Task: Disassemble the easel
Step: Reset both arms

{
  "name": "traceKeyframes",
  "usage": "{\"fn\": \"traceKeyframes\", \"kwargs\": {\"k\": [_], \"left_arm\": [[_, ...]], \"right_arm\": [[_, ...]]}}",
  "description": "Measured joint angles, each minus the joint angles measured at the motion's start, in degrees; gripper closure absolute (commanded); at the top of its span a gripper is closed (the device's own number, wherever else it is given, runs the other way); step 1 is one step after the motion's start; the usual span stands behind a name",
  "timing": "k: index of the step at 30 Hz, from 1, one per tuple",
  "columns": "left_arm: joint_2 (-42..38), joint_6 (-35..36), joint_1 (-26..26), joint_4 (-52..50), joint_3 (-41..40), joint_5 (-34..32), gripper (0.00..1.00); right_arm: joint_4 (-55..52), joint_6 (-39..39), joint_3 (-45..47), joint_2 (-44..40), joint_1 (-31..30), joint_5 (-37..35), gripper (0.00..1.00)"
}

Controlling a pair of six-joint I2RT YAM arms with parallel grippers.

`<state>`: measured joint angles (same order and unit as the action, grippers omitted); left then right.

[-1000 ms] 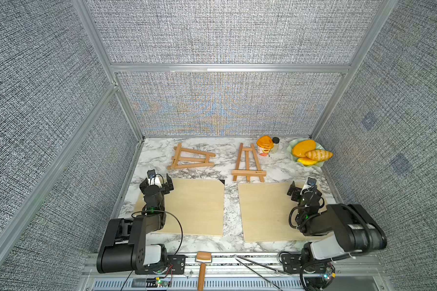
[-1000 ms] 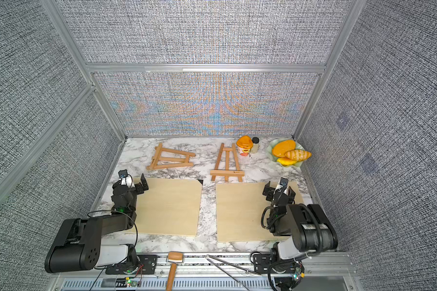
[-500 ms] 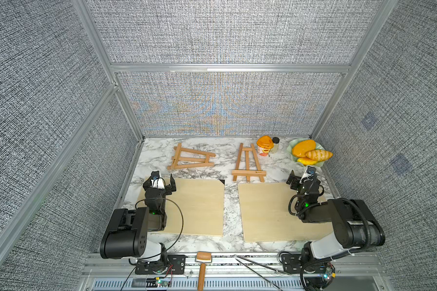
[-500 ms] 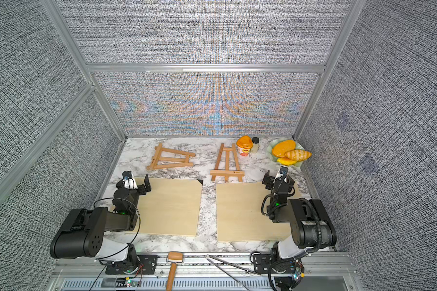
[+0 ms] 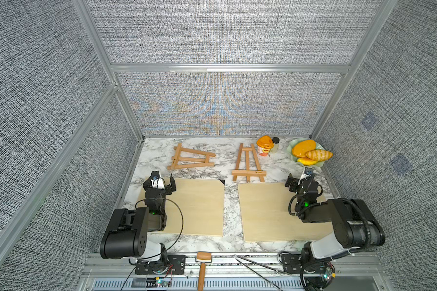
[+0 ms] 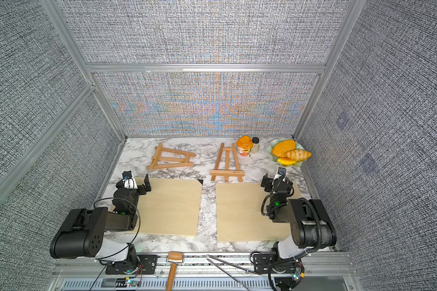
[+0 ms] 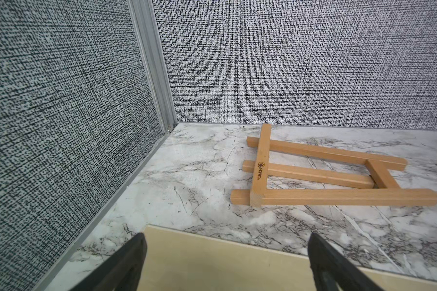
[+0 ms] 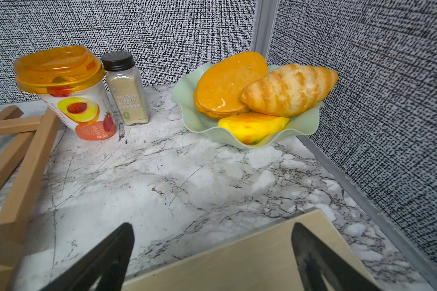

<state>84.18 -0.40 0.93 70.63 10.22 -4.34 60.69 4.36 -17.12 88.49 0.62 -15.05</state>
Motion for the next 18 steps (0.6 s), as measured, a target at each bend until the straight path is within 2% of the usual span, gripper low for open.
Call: {"fn": "traceKeyframes", "kwargs": {"k": [18], "left_arm": [[0.74,0.17,0.00,-0.09,1.22,0.37,0.01]], "right_arm": [[-0.02,-0.17,-0.02,0.00,0.00,0.00,0.01]]}}
